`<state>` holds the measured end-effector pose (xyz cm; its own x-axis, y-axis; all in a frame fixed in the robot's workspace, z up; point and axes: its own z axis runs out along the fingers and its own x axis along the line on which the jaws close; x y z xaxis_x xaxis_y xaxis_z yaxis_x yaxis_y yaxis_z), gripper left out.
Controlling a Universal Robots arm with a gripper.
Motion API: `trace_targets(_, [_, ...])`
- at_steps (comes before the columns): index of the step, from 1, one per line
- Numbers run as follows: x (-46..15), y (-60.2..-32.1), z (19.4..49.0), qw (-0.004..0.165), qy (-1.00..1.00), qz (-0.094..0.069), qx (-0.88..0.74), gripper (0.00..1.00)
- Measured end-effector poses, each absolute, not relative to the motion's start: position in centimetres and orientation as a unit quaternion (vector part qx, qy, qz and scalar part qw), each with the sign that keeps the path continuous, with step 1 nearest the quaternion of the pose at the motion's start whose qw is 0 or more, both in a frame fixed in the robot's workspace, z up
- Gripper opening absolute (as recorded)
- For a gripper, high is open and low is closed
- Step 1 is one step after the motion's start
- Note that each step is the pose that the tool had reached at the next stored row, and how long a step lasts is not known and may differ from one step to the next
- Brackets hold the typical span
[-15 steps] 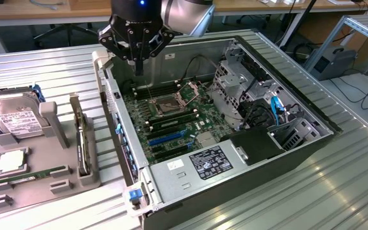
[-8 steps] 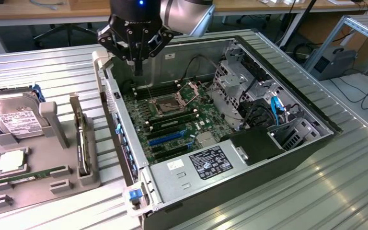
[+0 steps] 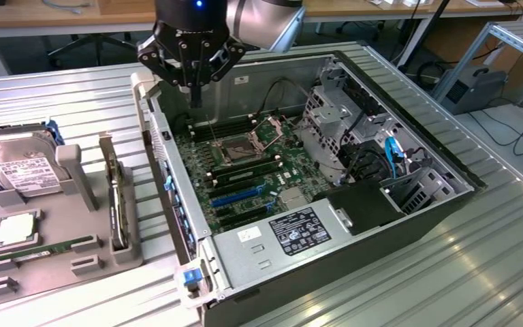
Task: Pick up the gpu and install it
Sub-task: 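Reach for the gpu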
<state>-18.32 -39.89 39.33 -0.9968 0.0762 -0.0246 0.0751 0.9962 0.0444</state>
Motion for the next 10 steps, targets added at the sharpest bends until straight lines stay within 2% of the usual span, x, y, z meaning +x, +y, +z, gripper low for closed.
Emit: trace_targets(10, [-18.63,-39.89,39.33,0.013,0.999,0.022,0.038,0.11])
